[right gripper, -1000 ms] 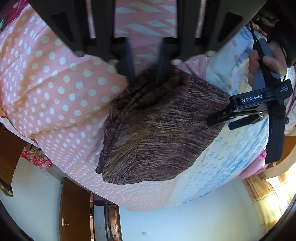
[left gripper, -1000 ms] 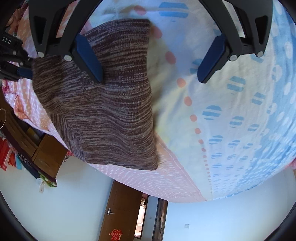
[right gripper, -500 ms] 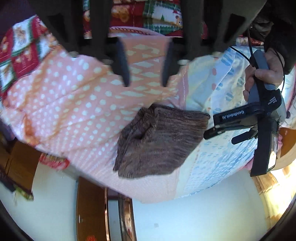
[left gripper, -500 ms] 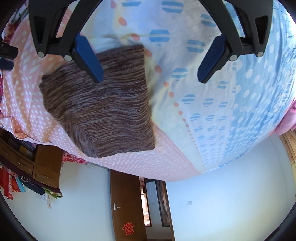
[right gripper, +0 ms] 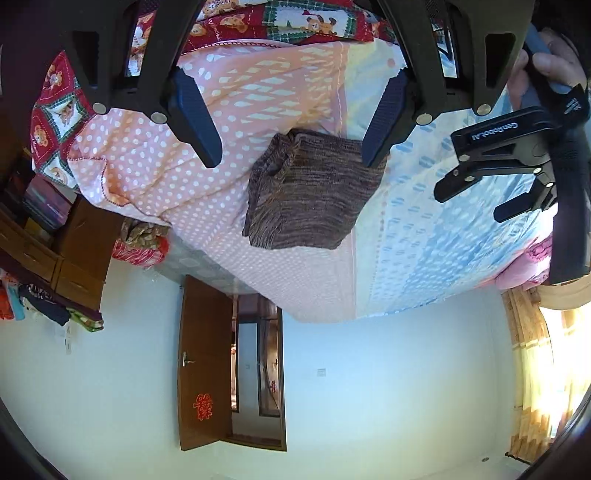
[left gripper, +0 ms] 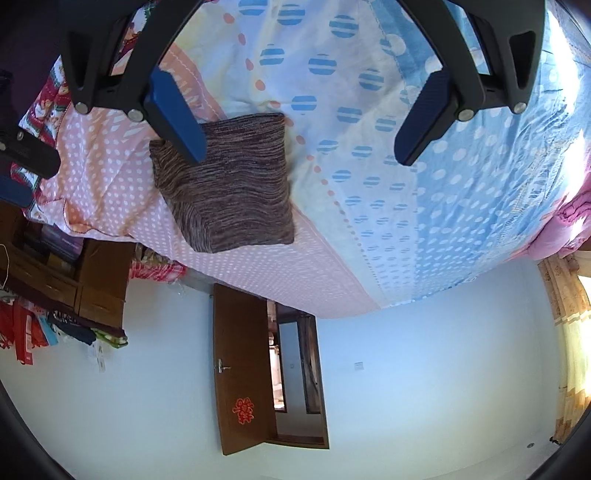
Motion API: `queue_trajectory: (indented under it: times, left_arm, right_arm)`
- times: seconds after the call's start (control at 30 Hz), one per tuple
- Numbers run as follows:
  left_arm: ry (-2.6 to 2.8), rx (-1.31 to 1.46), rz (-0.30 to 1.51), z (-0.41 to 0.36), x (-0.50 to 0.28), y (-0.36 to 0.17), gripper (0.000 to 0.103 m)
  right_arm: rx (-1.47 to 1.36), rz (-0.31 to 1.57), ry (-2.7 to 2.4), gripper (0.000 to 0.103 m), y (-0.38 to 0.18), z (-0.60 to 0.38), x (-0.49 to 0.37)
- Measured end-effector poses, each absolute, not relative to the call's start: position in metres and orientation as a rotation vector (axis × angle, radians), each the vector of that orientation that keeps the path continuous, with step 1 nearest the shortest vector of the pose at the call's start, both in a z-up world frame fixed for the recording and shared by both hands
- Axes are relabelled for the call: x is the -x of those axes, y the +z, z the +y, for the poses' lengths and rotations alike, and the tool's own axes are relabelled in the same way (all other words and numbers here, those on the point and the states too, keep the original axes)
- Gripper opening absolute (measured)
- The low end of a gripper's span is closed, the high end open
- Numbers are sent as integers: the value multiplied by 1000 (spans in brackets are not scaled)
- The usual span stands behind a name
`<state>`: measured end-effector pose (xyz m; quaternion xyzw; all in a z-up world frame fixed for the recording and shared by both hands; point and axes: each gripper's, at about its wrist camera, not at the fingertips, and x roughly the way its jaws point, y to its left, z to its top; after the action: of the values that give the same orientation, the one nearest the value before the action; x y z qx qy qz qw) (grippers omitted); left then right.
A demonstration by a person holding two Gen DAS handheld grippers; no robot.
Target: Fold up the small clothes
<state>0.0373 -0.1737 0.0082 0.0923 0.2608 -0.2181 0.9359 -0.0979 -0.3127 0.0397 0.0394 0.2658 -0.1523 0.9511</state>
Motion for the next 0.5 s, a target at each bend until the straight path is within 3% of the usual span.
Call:
queue_trajectory:
  times: [0.13, 0.27, 0.5]
  left_arm:
    - [-394, -155, 492, -162, -30, 23, 103]
    - [-369, -126, 477, -156, -23, 31, 103]
    - [-366, -210, 433, -166, -7, 36, 103]
  right_arm:
    - [-60, 458, -314, 80, 63, -301, 113]
    - [-11, 365, -340, 89, 81, -286, 128]
    - [76, 272, -366, 89, 93, -263, 137]
